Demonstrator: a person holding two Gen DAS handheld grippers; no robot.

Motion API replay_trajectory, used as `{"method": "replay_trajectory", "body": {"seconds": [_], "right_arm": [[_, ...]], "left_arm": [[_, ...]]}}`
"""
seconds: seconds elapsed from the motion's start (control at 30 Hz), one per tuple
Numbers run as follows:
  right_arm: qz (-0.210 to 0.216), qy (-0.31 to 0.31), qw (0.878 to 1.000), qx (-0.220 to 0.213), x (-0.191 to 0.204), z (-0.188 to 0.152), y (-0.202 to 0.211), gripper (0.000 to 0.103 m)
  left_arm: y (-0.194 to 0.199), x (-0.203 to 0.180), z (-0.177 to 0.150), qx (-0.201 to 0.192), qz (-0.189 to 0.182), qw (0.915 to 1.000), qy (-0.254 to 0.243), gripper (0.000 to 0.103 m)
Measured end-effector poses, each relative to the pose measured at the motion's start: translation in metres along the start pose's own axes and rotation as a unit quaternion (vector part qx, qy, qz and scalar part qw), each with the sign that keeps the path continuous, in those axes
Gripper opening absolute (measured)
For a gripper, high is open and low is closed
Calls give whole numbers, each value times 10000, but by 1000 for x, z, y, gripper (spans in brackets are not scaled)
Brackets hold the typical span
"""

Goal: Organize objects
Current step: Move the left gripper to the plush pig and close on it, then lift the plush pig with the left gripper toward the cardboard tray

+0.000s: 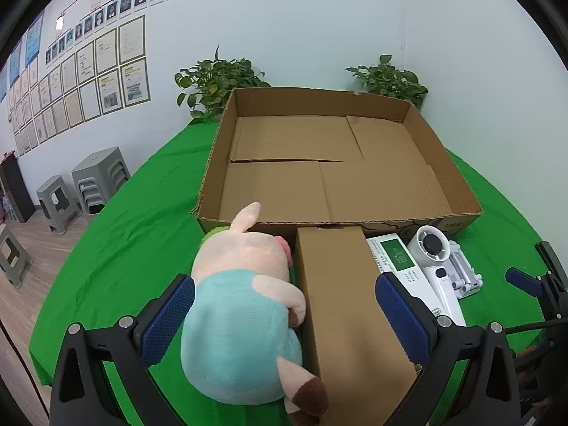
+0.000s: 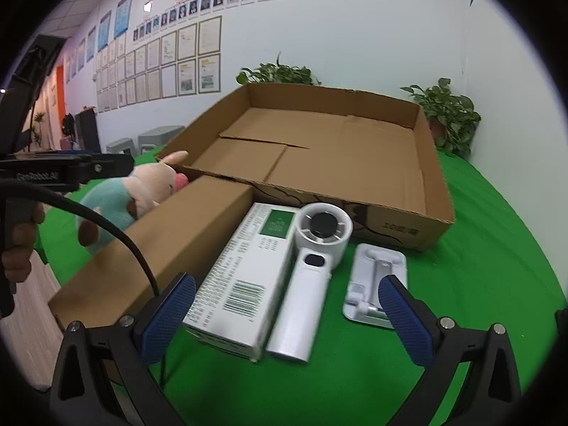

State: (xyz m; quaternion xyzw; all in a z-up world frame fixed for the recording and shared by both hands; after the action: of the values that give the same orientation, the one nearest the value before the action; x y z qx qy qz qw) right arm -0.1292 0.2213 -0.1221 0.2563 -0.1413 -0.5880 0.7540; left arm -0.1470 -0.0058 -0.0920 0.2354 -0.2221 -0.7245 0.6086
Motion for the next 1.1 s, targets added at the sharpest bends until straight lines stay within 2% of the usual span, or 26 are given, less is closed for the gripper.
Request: {"method": "replay_trajectory", "body": {"seconds": [0.2, 0.37, 0.67, 0.8, 0.9, 1.0, 1.1], "right_arm": [[-286, -78, 9993, 248, -13, -6, -1, 103], [-344, 54, 9991, 238, -8, -4, 1, 103], [-516, 499, 9974, 48, 6, 6, 8, 103], [-710, 1240, 9886, -480, 19, 17, 20, 103], [-658, 2086, 9677, -1251, 43, 33, 41, 103], [-119, 2670, 9461, -1829, 72, 51, 57, 103], [573, 2710, 9394, -2018, 97, 72, 62, 103]], "left_arm": [[2, -3, 1, -16, -137, 9999, -8, 103], [4, -2, 1, -35, -90, 9998, -163, 103], [5, 6, 1, -16, -218, 9997, -104, 103], [5, 15, 1, -26, -205, 9998, -58, 103], [5, 30, -1, 16, -148, 9999, 73, 103], [4, 49, -8, 133, -27, 9997, 191, 103], [-1, 65, -22, 337, -62, 9987, 388, 103]]}}
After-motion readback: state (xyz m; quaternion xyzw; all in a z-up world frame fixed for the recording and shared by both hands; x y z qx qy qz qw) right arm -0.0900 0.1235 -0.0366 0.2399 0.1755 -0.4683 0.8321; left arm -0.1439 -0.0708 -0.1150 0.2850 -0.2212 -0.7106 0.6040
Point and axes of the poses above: each gripper's, at about its wrist camera, not at the fingertips, and y roughly against the way its jaws point, x to its left, z to its top, the point moved 9 cm from there along -y, roughly the way its jaws point, and after that the axes turned 4 degrees about -z, right-handed, at the moved point
